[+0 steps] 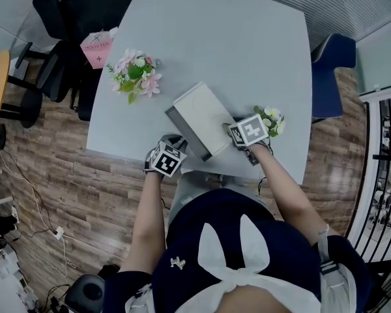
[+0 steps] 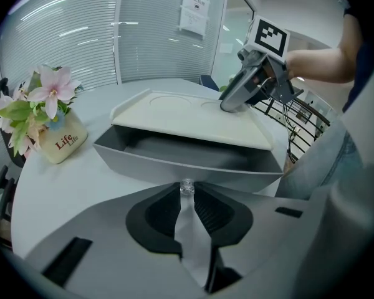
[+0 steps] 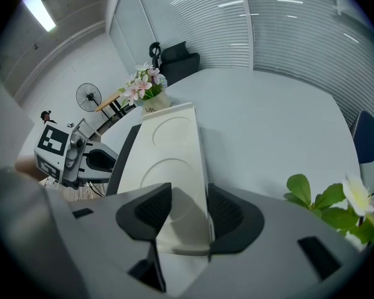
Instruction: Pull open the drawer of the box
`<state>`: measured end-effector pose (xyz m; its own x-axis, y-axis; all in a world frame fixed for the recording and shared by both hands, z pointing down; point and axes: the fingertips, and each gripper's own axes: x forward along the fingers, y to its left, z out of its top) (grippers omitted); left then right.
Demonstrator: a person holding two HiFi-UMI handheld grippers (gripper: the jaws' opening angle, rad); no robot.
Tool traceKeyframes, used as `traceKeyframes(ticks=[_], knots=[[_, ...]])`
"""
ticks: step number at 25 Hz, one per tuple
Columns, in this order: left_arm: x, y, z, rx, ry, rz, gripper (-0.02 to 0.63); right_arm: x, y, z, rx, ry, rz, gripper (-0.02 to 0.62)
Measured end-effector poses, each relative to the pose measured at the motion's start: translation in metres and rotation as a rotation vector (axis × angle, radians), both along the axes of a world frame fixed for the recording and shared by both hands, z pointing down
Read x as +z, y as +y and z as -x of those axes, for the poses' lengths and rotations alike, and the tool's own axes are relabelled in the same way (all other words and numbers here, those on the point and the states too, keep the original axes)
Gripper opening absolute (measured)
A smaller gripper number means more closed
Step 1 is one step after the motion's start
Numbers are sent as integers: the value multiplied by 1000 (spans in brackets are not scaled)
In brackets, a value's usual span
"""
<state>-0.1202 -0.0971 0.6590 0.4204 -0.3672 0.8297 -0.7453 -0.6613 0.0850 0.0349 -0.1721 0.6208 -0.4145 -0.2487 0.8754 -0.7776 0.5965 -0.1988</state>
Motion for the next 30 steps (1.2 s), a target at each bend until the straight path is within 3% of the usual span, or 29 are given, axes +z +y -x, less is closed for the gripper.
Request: traceKeyframes(ticks=[30], knots=[[1,13,18,-57,0,-10,80,1,-1,1,-9,-11,-3,187]])
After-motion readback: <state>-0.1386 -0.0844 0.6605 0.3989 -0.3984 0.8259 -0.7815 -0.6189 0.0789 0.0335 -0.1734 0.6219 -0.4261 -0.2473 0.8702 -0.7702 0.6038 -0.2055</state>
